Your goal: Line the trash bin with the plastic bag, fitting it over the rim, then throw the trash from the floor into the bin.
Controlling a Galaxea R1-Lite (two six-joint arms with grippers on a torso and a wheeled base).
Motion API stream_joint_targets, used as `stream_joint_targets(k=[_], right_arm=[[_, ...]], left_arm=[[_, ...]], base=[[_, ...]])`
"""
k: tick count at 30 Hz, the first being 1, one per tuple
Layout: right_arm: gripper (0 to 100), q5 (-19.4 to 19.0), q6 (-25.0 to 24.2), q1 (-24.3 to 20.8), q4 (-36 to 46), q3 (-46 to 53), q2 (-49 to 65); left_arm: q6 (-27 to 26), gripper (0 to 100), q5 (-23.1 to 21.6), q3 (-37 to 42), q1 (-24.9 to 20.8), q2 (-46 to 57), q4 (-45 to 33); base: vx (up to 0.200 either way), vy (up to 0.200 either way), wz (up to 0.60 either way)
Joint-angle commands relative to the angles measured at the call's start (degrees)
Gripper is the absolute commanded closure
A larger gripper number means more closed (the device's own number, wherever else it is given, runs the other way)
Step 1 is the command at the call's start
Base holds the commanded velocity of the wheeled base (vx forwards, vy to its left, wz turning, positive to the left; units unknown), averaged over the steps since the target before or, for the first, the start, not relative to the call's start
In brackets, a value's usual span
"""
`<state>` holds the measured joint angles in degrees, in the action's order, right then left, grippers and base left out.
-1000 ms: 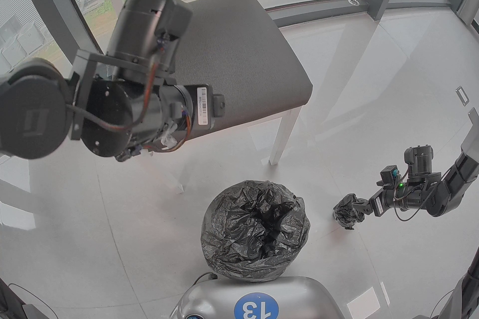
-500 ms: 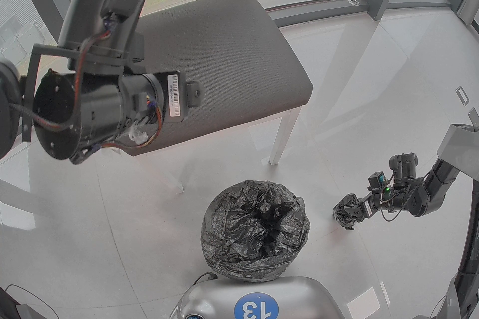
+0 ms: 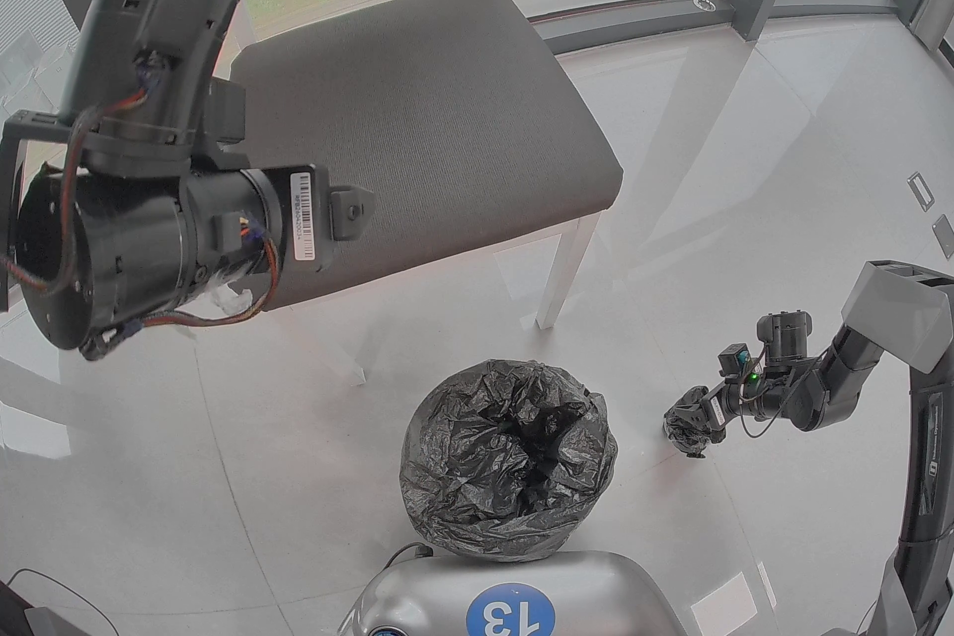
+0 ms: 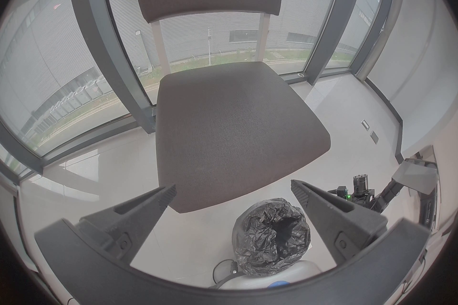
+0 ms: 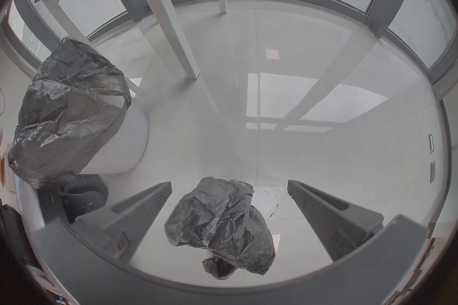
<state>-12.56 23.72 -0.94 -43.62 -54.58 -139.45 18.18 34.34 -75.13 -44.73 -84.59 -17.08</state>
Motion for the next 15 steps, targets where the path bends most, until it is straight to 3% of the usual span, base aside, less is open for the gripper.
stream_joint_targets(k=[1, 12, 13, 15], right_arm=[[0, 0.0, 0.1, 0.0, 0.2, -2.0, -2.6], [0, 0.0, 0.7, 0.6, 1.0, -4.0, -5.4], [100, 0.0, 0.7, 0.6, 1.2, -4.2, -5.5], [100, 0.0, 0.7, 0.6, 1.4, -4.6, -5.6]], left_arm=[[0.0, 0, 0.0, 1.3, -0.1, 2.2, -0.1], [0.2, 0, -0.1, 1.6, 0.0, 3.1, -1.6], [0.2, 0, -0.1, 1.7, 0.0, 3.3, -1.6], [0.2, 0, -0.1, 1.7, 0.0, 4.0, -1.7]], base=[[0.000, 0.000, 0.00], [0.000, 0.000, 0.00], [0.000, 0.000, 0.00], [0.000, 0.000, 0.00]])
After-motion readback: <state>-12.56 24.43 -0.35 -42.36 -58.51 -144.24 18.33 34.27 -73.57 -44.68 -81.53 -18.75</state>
